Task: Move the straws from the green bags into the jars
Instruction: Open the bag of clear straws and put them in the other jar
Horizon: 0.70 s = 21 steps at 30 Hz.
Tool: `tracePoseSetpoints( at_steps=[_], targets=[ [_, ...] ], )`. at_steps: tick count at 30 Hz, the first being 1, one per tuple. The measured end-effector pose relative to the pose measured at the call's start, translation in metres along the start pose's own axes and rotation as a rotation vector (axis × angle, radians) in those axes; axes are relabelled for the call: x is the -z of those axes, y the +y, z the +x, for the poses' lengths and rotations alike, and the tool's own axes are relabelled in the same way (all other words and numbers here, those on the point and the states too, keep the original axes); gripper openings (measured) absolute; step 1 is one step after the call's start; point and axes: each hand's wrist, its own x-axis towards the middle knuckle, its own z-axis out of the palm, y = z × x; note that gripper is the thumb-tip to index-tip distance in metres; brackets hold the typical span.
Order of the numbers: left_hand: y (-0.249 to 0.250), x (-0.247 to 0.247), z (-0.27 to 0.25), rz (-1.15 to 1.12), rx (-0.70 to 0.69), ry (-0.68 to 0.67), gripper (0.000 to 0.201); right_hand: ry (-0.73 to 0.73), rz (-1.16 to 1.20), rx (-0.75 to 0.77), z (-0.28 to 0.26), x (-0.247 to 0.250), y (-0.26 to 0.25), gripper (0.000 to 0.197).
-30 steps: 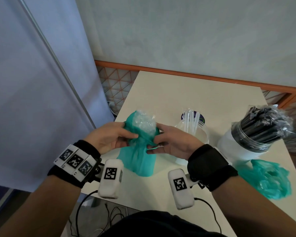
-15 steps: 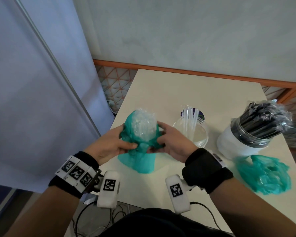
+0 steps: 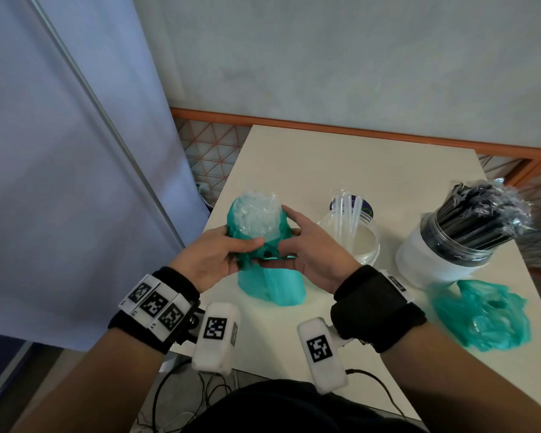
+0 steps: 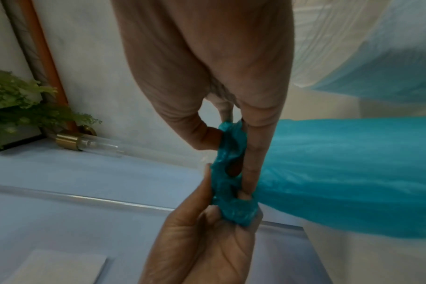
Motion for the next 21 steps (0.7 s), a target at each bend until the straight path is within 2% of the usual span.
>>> tracePoseSetpoints(
  at_steps=[5, 10, 13, 17, 21],
  targets=[
    [0.005, -0.001, 0.000, 0.033, 0.040, 0.027, 0.043, 0.042, 0.062, -0.004, 0.001, -0.003, -0.002, 0.073],
    [0.007, -0.001, -0.002, -0.004, 0.032, 0.033, 0.051, 0.094, 0.250, 0.054, 0.003, -0.001, -0.004, 0.068],
    [0.008, 0.000, -0.001, -0.072, 0.017, 0.071, 0.049, 0.099, 0.104, 0.061, 0.001, 0.001, 0.000, 0.071],
    [0.007, -0.006, 0.001, -0.075, -0.030, 0.062, 0.033, 0.104, -0.105, 0.089, -0.002, -0.002, 0.009, 0.079],
    [0.004, -0.007, 0.007, -0.098, -0.027, 0.058, 0.050, 0.080, -0.019, 0.083, -0.001, 0.002, 0.009, 0.081]
  ],
)
